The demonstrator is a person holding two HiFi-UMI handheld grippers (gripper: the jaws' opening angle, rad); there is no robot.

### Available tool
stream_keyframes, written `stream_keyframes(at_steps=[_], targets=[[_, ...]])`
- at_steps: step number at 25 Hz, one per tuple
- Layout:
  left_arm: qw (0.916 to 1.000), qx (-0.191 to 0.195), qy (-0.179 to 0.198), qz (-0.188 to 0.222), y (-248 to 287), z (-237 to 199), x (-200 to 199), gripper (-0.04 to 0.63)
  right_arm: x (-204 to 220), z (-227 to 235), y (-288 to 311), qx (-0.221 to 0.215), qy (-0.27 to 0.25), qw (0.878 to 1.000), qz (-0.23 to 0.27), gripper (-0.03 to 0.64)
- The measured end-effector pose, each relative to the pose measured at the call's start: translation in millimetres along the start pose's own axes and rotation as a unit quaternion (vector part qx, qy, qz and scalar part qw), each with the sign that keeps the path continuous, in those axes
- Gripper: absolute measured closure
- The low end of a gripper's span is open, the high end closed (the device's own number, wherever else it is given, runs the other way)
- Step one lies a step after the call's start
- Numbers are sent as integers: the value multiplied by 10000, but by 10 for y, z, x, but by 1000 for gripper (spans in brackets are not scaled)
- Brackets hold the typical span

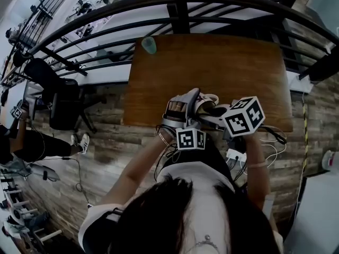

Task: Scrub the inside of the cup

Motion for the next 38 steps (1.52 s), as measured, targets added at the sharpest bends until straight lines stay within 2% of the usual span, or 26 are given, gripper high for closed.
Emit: stream_keyframes(at_steps=[6, 18, 28, 38], targets=[[9998, 90, 9, -167, -119, 71, 143, 189, 71, -82, 169, 202, -283, 9985, -411, 549], [9988, 265, 5, -413, -147, 121, 289, 189, 99, -114, 299, 748, -966, 9894, -784, 549], [9981, 325, -92, -507, -70, 101, 310, 189, 71, -51, 295, 1450, -1552, 9741, -773, 549], [9975, 455, -113, -535, 20, 70, 272, 189, 10, 27, 245, 2046, -2100, 9508, -1003, 549]])
Point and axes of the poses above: the fingertips, and each gripper's own axes: y forward along the fingers, z to its right, x out of its underside, the point moved 6 cm from there along -y, backward along the fingers, and after that the axes turned 1 degree about y, right-handed, at the moved point
